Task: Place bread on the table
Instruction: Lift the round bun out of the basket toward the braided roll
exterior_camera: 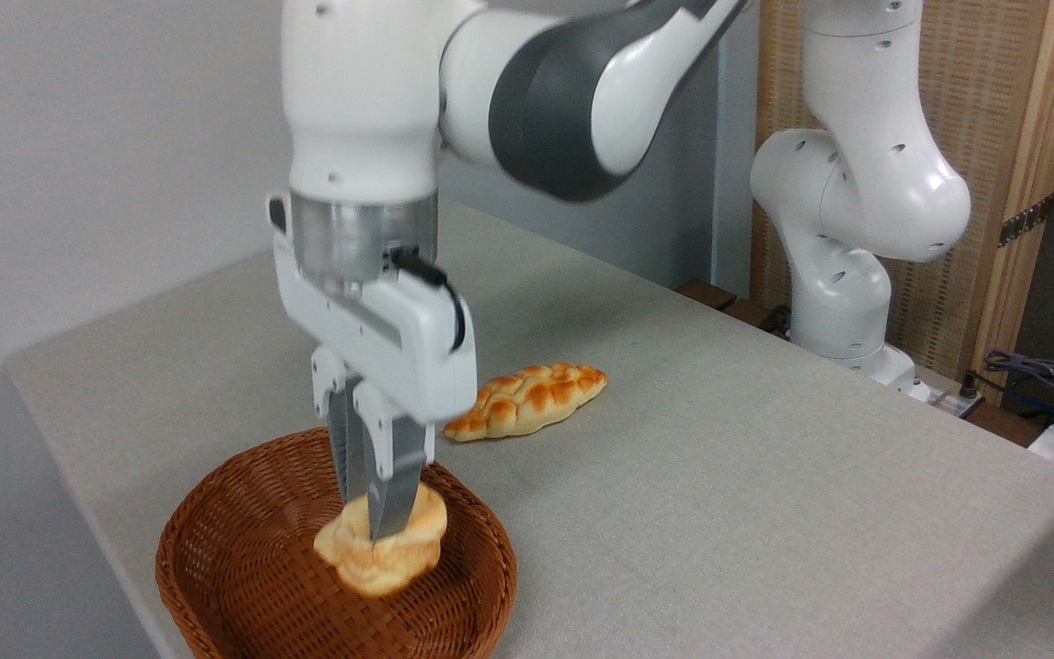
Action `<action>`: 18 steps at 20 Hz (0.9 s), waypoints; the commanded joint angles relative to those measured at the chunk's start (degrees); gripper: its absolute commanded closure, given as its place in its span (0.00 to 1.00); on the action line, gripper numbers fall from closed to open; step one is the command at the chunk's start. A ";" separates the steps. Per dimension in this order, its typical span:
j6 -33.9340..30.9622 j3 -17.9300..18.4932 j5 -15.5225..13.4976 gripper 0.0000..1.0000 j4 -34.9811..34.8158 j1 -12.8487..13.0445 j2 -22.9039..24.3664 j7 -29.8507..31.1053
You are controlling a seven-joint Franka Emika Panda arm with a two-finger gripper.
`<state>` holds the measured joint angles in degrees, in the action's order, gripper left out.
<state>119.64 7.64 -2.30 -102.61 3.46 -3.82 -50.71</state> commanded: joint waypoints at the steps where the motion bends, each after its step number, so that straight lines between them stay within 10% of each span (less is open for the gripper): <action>1: -8.88 -0.09 -0.78 0.71 -0.39 1.11 6.36 0.26; 7: -25.48 0.00 -0.07 0.56 -3.28 4.27 13.56 0.00; 14: -26.83 0.00 1.67 0.05 -7.25 4.62 14.36 0.08; 18: -26.83 -0.09 5.11 0.00 -7.07 4.71 14.36 -0.18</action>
<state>92.98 7.17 0.56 -109.49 7.59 9.79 -50.73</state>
